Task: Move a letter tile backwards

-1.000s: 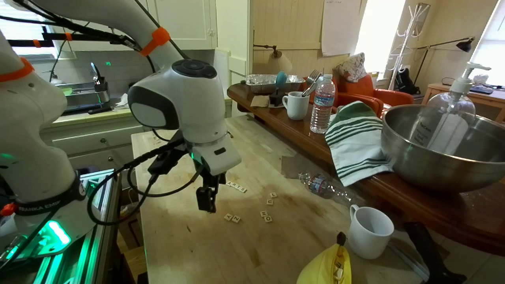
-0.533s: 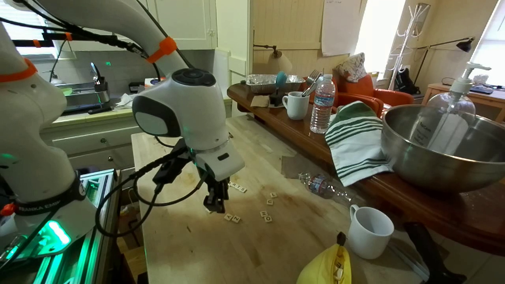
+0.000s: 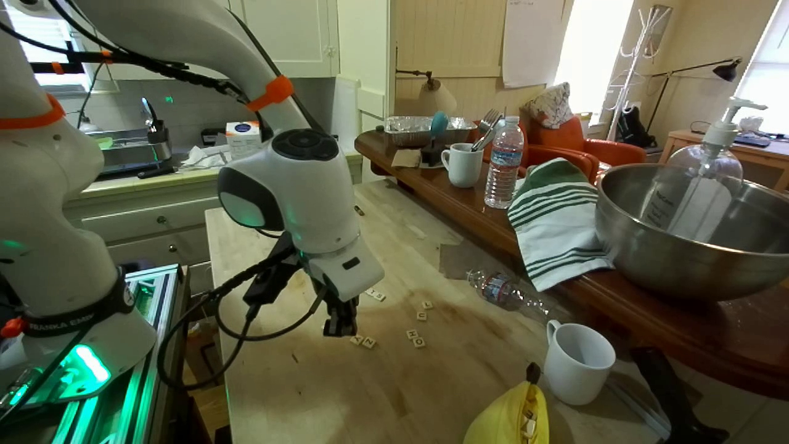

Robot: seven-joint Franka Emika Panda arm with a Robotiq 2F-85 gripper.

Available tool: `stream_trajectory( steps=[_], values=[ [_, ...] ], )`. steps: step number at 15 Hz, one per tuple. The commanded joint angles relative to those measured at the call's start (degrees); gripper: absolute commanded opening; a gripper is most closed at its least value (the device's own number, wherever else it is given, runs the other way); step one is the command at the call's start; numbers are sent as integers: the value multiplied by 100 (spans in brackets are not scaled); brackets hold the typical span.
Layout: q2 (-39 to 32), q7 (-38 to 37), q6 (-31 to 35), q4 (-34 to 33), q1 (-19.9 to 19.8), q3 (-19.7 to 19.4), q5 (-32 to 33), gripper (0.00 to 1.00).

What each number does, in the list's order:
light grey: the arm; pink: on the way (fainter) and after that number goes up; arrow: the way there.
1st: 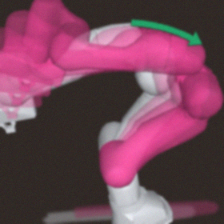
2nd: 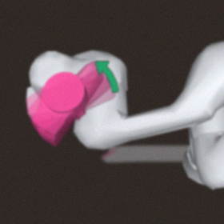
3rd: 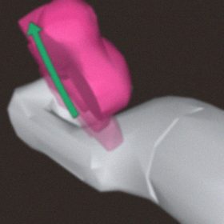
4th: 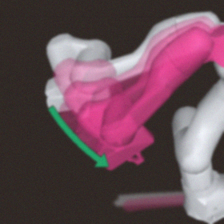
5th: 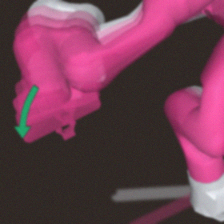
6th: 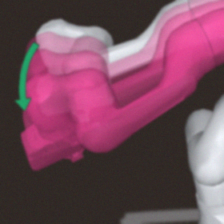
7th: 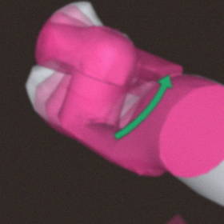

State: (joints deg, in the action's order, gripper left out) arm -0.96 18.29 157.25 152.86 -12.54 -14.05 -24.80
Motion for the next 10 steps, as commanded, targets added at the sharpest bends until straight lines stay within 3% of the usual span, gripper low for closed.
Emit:
stream_trajectory(
  steps=[1,10],
  values=[
    [-320,322,278,-118,23,61,-389,0],
    [-730,711,416,-340,-12,233,-824,0]
  ],
)
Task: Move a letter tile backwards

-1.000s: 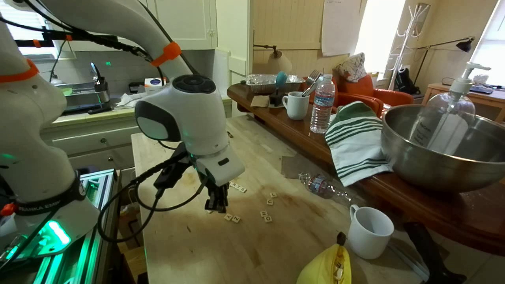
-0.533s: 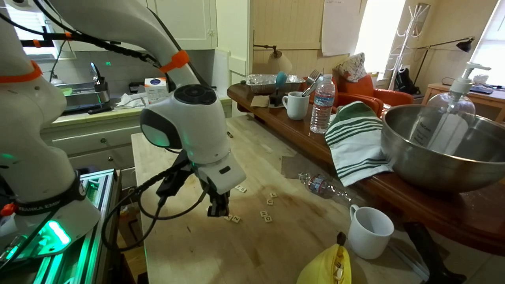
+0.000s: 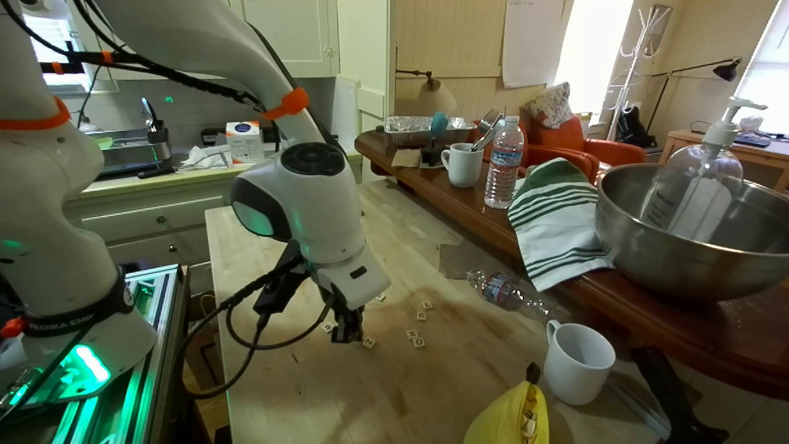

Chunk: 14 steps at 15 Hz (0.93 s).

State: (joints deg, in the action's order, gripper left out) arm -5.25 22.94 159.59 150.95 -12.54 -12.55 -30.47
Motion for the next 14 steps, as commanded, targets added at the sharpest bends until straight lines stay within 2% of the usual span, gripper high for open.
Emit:
stream_trajectory(
  steps=[1,7,14],
  values=[
    [-358,259,195,-180,-15,96,-261,0],
    [-462,820,173,-265,-45,231,-334,0],
    [-503,2417,344,-269,-23,557,-390,0]
  ],
)
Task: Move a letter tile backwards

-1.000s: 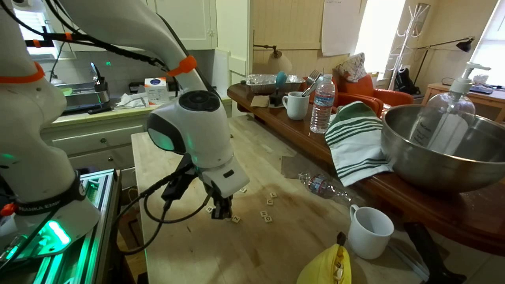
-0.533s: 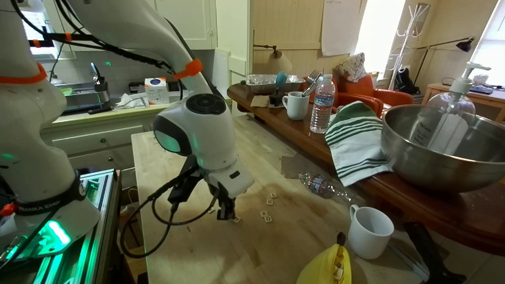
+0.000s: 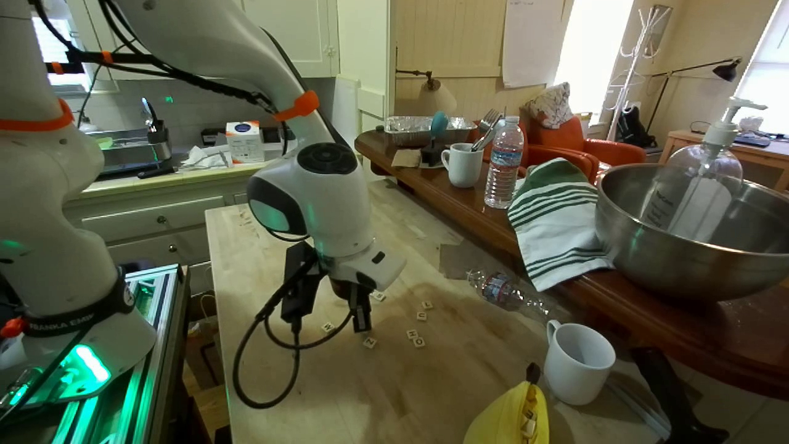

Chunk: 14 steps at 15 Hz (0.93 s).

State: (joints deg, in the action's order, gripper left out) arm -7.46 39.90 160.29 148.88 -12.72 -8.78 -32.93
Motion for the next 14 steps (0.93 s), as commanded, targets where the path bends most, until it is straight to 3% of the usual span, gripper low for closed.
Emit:
stream_trajectory(
  steps=[1,8,14],
  values=[
    [-312,914,331,-77,-6,215,-97,0],
    [-496,1855,659,-126,14,337,177,0],
    [-179,1631,562,-58,49,300,117,0]
  ],
)
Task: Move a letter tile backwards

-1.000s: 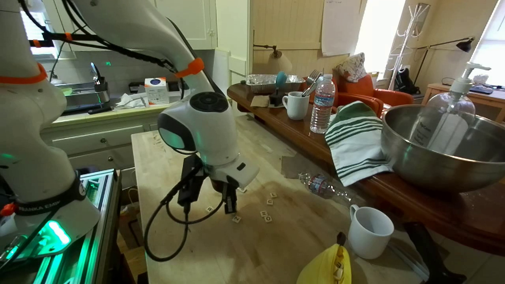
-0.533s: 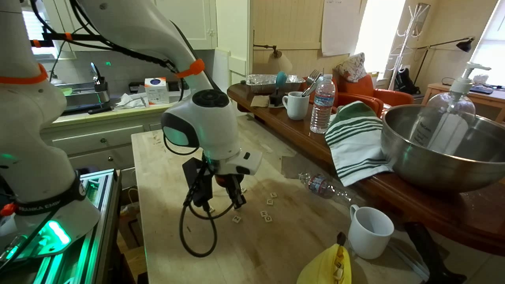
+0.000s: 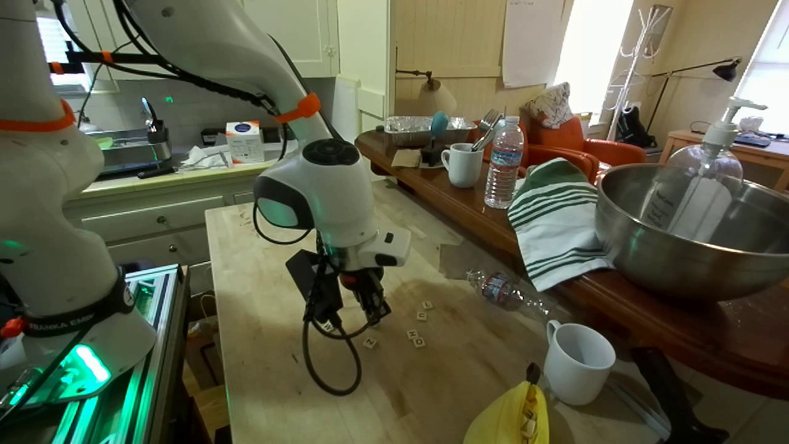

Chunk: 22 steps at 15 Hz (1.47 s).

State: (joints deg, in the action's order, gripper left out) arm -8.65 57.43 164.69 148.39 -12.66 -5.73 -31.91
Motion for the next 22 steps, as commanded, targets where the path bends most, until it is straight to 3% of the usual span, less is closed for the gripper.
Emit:
stream_trajectory(
  steps=[1,6,22],
  values=[
    [-23,-186,131,14,56,-19,42,0],
    [65,-480,228,53,63,23,-151,0],
    [-168,-2541,523,41,151,-110,119,0]
  ],
)
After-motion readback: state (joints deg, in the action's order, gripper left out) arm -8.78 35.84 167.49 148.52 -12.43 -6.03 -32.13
